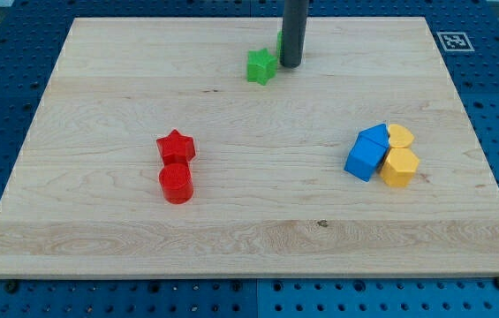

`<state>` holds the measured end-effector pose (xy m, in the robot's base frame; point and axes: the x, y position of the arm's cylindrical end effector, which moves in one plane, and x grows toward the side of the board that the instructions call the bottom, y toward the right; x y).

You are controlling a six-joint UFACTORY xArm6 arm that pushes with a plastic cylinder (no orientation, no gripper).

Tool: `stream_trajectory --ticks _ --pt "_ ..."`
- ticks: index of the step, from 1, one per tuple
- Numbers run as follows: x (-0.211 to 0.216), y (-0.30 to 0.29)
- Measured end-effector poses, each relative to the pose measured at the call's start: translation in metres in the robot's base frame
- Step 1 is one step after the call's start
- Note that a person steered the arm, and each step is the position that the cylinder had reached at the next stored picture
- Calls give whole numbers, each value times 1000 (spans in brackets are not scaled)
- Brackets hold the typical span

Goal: Move the green circle diagonally top left to the green star

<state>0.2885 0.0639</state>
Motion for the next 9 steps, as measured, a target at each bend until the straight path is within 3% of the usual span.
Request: stream_trajectory --ticks 2,4,6,9 --pt "-21 53" --pt "-62 7" --pt "-12 -54" --pt "-67 -95"
